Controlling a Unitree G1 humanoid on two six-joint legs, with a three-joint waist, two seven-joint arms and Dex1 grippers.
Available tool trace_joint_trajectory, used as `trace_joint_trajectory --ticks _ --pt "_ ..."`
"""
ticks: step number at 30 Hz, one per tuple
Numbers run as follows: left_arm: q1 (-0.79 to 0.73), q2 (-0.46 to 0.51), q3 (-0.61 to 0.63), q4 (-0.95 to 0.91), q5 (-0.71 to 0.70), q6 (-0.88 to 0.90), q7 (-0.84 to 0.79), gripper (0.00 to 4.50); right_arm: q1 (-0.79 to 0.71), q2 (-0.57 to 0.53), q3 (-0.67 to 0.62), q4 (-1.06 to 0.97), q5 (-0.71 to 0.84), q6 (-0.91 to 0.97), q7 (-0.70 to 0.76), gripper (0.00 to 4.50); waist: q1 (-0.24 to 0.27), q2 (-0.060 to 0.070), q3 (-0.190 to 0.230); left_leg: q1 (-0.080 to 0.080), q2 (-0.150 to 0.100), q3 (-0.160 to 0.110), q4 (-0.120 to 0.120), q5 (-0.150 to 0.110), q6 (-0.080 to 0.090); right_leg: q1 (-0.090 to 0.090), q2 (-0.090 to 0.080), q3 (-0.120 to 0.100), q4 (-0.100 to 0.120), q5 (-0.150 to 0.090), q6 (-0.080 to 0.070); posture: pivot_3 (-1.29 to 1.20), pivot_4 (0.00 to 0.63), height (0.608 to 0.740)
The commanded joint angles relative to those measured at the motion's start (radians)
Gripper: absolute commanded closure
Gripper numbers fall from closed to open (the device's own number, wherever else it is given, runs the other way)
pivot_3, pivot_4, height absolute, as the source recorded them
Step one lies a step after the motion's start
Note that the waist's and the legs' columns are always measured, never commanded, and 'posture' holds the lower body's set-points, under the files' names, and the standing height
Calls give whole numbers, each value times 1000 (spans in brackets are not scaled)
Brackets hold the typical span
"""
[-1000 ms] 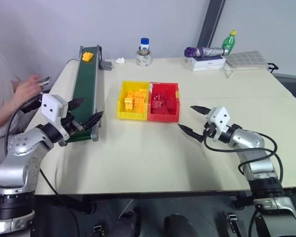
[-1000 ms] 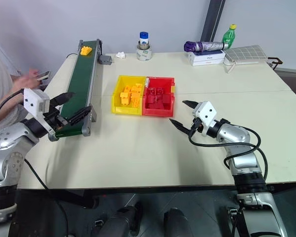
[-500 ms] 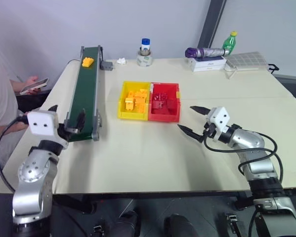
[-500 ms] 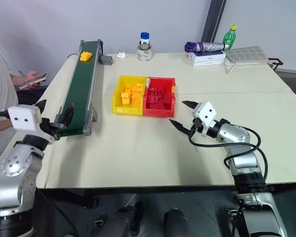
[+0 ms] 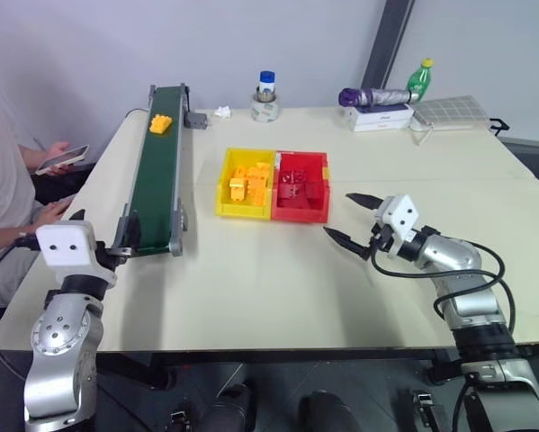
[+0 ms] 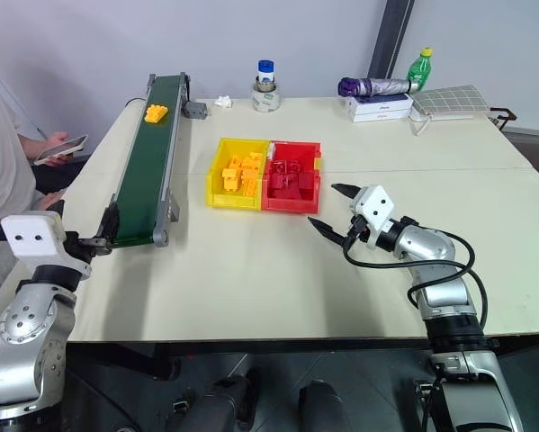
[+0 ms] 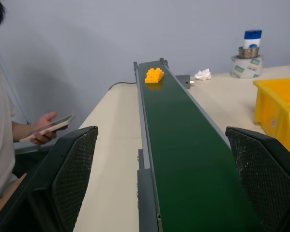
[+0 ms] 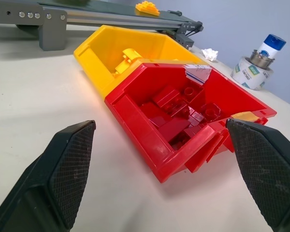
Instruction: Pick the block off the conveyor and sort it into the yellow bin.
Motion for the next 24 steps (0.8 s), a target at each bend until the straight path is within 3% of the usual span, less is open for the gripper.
trace_joint_trajectory --ticks 1,24 --pt "5 1 18 -11 -11 -13 -3 44 -10 -1 -13 -26 11 -14 0 0 0 0 0 0 0 0 0 0 0 0 0 0 0 0 0 0 150 740" --pt "-18 38 40 41 -39 -24 -38 44 -19 8 -7 -14 9 -22 6 0 0 0 0 0 0 0 0 0 0 0 0 0 0 0 0 0 150 740"
